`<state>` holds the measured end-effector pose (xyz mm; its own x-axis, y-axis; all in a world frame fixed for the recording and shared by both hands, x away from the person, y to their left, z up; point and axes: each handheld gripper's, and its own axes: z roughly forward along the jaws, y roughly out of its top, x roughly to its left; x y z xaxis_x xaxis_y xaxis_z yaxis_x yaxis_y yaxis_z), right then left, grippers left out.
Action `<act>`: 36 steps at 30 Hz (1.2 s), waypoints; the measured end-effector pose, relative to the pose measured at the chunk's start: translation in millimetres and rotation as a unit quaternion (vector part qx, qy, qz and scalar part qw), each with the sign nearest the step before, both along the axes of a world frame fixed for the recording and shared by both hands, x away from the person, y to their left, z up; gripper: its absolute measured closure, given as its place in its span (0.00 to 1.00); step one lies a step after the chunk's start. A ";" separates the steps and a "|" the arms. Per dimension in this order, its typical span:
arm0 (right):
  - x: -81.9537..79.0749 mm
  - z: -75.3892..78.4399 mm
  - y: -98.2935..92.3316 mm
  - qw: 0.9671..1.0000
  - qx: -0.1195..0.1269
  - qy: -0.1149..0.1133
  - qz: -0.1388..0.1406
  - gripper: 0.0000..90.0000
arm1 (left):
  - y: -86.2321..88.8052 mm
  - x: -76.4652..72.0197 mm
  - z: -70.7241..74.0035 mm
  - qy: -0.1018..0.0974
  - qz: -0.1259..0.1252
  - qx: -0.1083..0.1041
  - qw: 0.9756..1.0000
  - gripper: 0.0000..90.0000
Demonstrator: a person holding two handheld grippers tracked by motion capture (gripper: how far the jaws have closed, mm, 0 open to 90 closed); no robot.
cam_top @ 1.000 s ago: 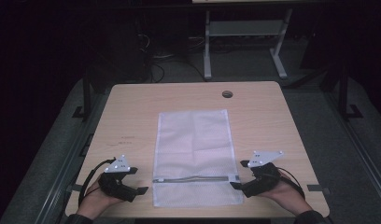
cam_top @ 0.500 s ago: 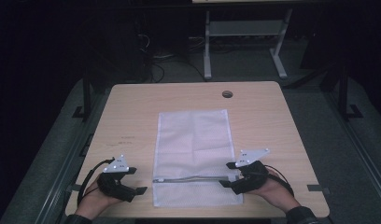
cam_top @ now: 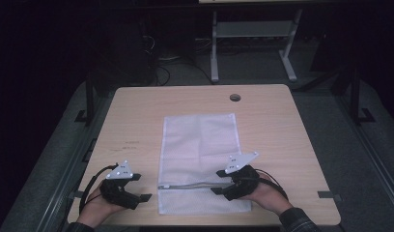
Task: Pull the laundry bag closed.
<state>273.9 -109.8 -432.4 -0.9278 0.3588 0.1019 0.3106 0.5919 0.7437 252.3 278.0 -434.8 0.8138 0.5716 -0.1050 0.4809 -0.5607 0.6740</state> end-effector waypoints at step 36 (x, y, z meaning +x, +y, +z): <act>16.2 2.8 60.0 0.999 0.015 -0.020 0.044 0.53 | 1.4 1.0 0.4 -0.002 -0.001 0.004 1.000 0.16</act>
